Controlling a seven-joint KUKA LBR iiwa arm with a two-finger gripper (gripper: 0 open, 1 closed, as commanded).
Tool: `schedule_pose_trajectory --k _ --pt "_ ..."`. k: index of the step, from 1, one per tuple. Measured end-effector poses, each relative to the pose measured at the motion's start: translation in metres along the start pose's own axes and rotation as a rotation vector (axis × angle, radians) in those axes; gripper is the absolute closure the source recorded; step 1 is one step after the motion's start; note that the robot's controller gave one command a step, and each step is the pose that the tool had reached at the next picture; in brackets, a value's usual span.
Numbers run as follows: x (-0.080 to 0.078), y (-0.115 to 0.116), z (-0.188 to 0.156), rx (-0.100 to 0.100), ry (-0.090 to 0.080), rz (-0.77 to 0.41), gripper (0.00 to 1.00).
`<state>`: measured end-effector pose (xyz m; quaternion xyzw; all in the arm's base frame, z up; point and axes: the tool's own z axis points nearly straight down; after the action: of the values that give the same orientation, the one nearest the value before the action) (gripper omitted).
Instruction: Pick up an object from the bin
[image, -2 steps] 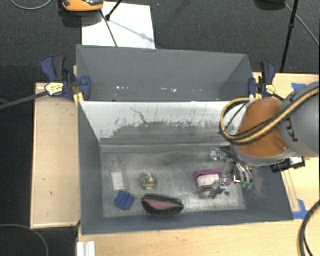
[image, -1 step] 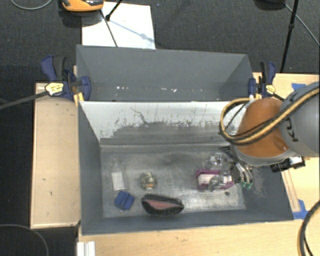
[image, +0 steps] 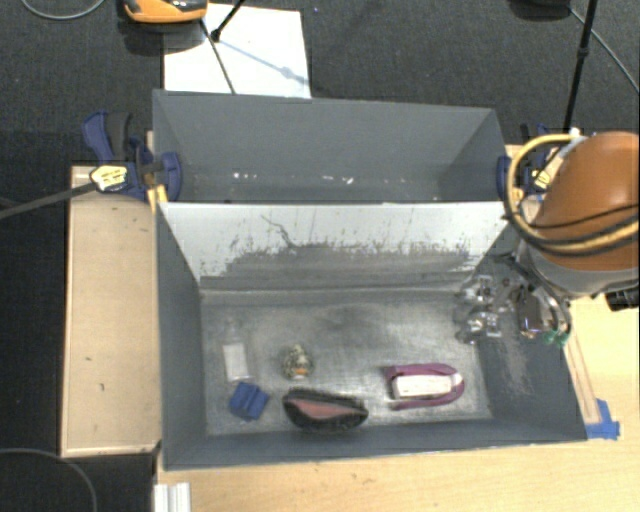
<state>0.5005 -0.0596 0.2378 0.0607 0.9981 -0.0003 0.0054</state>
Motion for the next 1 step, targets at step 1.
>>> schedule_pose_trajectory --k 1 --pt "-0.0225 -0.0813 0.002 0.004 0.004 0.002 1.0"
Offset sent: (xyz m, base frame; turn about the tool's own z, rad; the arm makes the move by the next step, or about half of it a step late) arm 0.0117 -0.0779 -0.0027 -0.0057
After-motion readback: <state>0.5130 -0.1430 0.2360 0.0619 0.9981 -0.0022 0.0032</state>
